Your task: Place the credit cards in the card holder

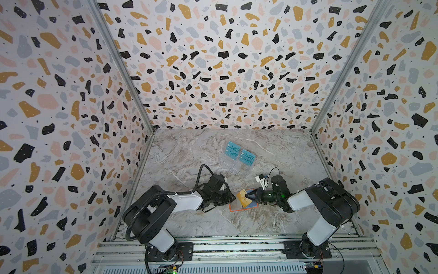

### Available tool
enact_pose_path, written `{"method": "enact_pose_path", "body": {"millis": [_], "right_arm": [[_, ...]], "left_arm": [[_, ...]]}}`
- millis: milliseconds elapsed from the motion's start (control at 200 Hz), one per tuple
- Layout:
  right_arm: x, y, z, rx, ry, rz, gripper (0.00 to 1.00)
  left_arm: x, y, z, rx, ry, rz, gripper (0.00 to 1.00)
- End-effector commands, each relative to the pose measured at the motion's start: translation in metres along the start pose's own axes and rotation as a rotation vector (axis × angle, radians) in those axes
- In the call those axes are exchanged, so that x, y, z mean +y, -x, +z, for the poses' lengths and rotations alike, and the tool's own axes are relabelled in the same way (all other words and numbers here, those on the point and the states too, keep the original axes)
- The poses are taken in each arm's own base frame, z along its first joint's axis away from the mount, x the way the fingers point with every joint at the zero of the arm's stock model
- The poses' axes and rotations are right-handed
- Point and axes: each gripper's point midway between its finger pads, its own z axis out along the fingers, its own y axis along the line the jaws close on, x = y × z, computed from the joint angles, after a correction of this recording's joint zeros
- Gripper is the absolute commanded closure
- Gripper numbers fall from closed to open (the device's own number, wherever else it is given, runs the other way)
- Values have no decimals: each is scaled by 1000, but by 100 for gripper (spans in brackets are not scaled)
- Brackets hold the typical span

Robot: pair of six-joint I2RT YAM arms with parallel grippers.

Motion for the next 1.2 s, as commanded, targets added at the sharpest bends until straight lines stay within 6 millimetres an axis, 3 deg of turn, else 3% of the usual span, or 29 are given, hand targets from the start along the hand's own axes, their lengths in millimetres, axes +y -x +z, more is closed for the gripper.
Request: {"method": "enact_pose_path", "body": {"millis": [0, 481, 751, 961, 1191], "right_arm": [[-3, 2, 2, -23, -9, 8, 100], [-1, 5, 11, -48, -6, 18, 100], [1, -4, 15, -43, 4, 24, 100], [-2, -22, 18, -11, -53, -4, 100], [-8, -27, 10, 27, -217, -136, 67]], "left_arm": [[33, -26, 1, 79, 109, -35, 73], [35, -27, 0, 81, 110, -37, 73], [32, -26, 1, 79, 101, -35, 73], [25, -21, 0, 64, 80, -39, 73], [23, -19, -2, 53, 79, -44, 73]]}}
